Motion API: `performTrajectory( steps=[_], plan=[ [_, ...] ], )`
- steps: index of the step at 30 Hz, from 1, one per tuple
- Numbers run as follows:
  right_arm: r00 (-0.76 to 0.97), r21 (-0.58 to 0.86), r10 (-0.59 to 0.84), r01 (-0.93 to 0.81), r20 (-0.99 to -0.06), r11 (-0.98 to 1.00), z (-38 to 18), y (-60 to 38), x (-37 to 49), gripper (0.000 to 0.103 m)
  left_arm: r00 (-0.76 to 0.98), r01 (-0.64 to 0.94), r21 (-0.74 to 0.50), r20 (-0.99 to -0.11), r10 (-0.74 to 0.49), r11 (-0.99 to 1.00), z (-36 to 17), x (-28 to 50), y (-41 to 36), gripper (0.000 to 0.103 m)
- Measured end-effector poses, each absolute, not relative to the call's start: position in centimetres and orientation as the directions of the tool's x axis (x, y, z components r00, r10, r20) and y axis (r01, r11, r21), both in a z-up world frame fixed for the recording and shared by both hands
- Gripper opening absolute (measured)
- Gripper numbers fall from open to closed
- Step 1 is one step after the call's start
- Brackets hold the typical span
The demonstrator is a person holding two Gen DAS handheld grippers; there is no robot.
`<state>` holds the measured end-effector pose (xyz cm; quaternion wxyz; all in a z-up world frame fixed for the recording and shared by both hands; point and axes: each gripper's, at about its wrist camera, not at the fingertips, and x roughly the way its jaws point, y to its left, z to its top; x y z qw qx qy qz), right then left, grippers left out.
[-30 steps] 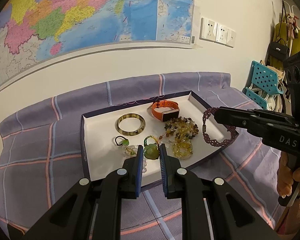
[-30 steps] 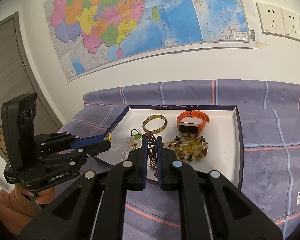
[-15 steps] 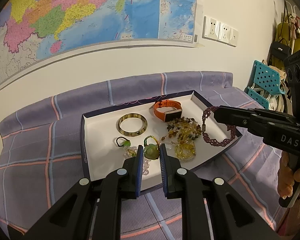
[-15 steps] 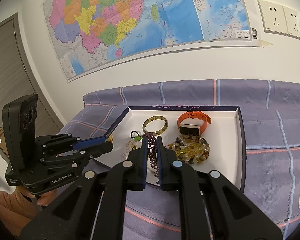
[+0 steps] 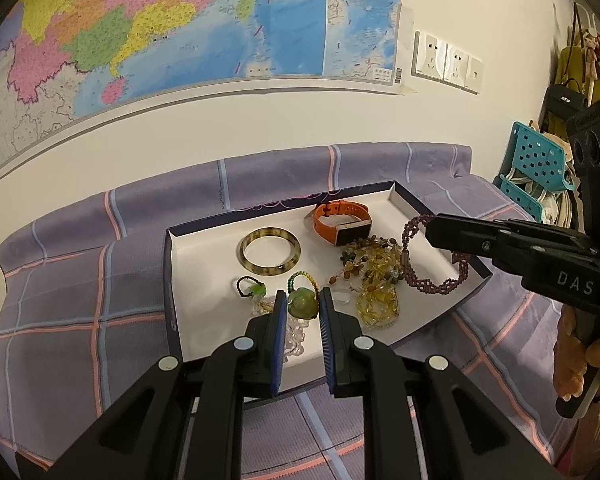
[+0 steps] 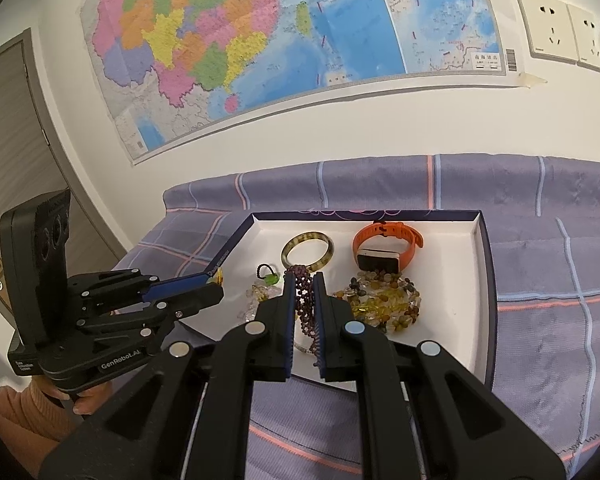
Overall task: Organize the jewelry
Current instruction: 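Lower the ring and the dark red bracelet into the tray with both grippers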
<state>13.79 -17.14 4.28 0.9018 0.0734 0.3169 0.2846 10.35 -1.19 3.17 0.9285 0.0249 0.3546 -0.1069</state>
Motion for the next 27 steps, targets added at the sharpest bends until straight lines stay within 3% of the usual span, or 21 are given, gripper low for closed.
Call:
performTrajectory(
  steps=[27],
  plan=[
    [0.630, 0.325, 0.563, -0.461, -0.536, 0.826, 3.9, -17.0, 14.6, 0.009, 0.712, 0.197, -0.031, -0.683, -0.165, 0.980, 2.7, 11.6, -1.1, 0.015]
  ],
)
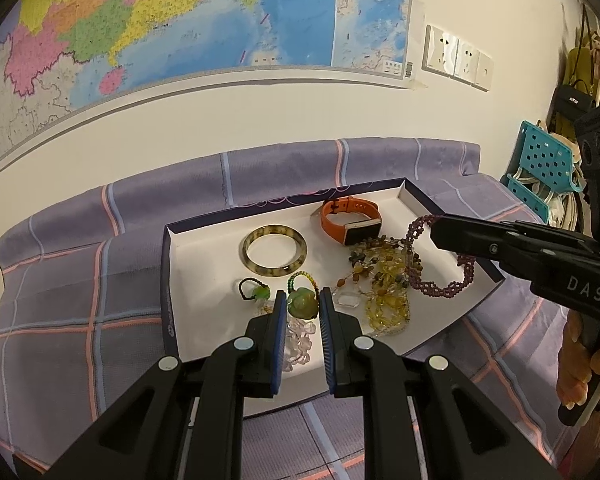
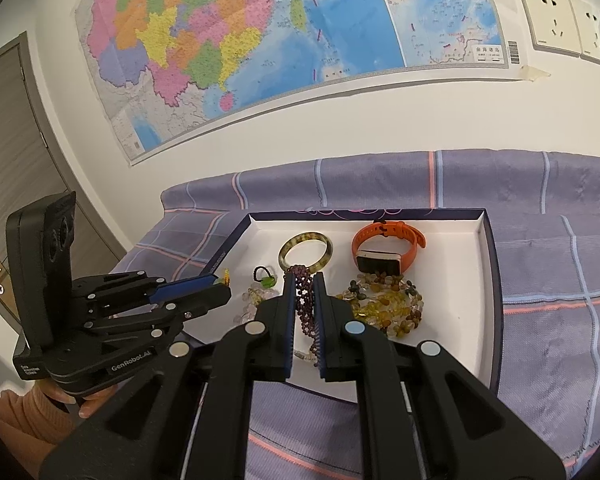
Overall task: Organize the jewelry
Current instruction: 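Lower the ring and the dark red bracelet into the tray with both grippers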
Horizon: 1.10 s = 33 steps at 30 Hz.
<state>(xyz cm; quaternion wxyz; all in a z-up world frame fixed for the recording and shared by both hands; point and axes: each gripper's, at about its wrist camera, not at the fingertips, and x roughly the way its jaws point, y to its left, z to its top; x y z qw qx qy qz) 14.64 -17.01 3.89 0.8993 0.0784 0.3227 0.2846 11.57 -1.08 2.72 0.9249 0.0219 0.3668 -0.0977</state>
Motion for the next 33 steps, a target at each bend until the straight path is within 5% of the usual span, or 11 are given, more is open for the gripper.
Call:
performTrajectory(
  steps=[33],
  plan=[
    [0.593, 0.358, 0.558, -0.430, -0.580, 0.829, 1.9, -16.4, 17.3, 0.009, 0.671, 0.144, -0.044, -0.730, -0.130, 0.989, 1.2, 13.8, -0.6, 0.015]
  ],
)
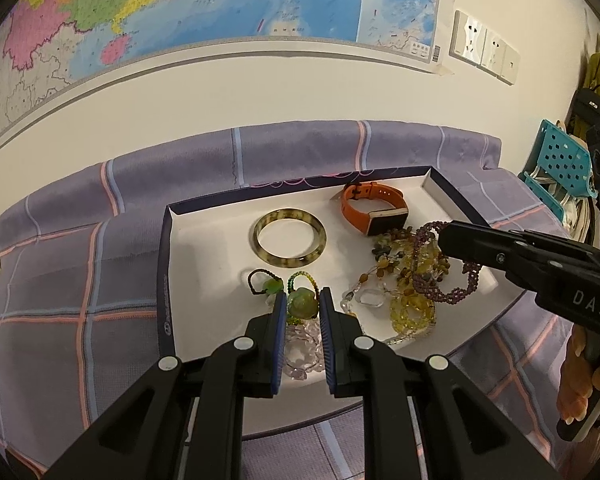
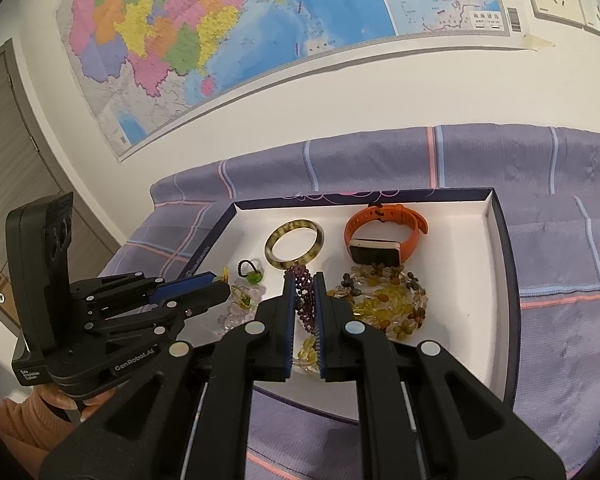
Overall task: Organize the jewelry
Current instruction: 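Lower the ring and the dark red bracelet into the tray with both grippers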
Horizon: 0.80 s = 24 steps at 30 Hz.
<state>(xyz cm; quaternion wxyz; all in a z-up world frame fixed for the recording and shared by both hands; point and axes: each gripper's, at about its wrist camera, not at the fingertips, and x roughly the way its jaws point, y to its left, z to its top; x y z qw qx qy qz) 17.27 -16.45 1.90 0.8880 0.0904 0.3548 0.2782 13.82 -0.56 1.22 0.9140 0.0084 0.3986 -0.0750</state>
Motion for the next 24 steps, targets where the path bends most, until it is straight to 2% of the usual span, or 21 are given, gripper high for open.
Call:
performTrajectory(
  steps=[24],
  plan=[
    [0.578, 0.375, 0.530, -0.375, -0.621, 0.848, 0.3, -16.6, 19.5, 0.009, 0.640, 0.118, -0.044, -0.761, -0.109, 0.992, -0.1, 15.2, -0.2, 0.015]
  ],
)
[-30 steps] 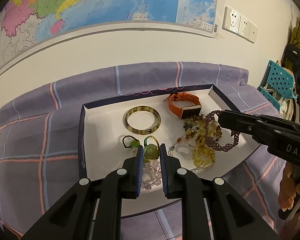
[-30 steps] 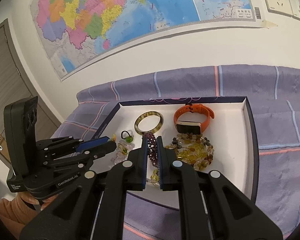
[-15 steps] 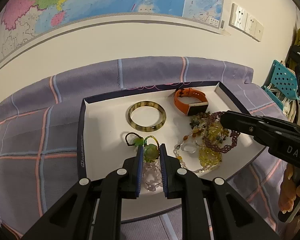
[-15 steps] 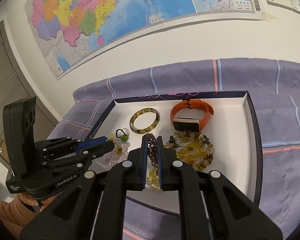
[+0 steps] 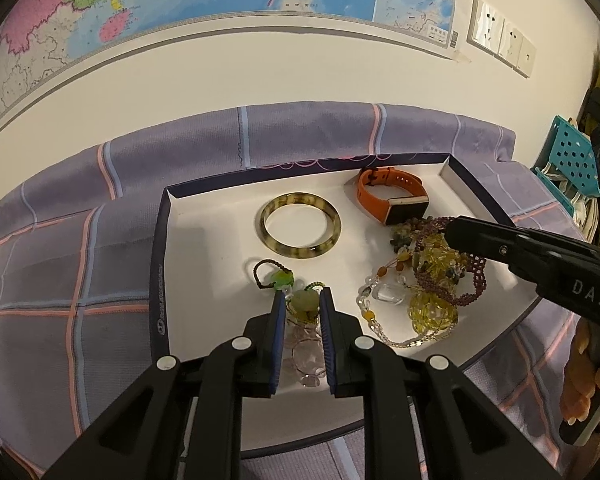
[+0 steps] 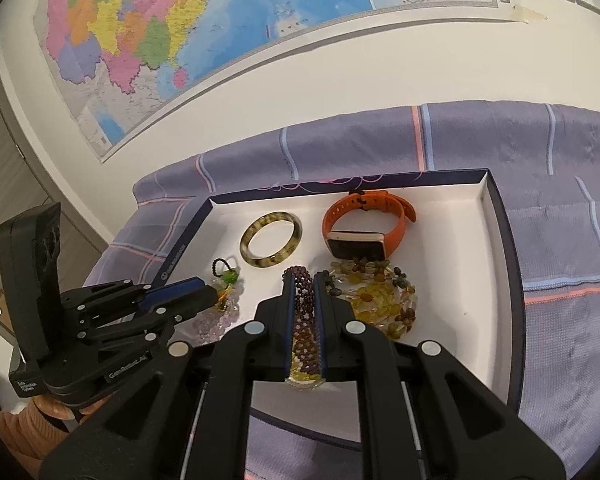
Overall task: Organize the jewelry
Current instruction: 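Lower the ring and the dark red bracelet into the tray with both grippers, then open both grippers to release the ring and bracelet in the tray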
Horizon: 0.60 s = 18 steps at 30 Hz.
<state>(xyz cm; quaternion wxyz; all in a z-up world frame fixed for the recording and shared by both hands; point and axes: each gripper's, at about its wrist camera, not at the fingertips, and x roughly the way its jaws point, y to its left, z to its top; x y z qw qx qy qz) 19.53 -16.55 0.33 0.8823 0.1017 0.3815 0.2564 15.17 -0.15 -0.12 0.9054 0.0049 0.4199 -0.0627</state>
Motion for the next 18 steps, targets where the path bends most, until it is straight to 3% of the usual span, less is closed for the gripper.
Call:
performTrajectory(
  steps=[11, 14, 16, 18],
  plan=[
    [0.579, 0.374, 0.502, -0.335, -0.643, 0.865, -0.54, -16.70, 20.55, 0.014, 0.634, 0.106, -0.052, -0.766, -0.108, 0.993, -0.58, 15.45, 0.36, 0.018],
    [0.586, 0.371, 0.497, -0.331, -0.640, 0.868, -0.46, -16.82, 20.39, 0.022, 0.644, 0.106, -0.052, -0.757, -0.108, 0.993, -0.46, 15.20, 0.37, 0.030],
    [0.593, 0.368, 0.495, -0.331, -0.636, 0.869, -0.37, -16.90, 20.14, 0.029, 0.648, 0.103, -0.052, -0.754, -0.106, 0.993, -0.44, 15.06, 0.38, 0.045],
    [0.597, 0.356, 0.490, -0.337, -0.635, 0.872, -0.22, -16.88, 19.75, 0.036, 0.657, 0.099, -0.052, -0.747, -0.105, 0.994, -0.32, 14.83, 0.46, 0.050]
  ],
)
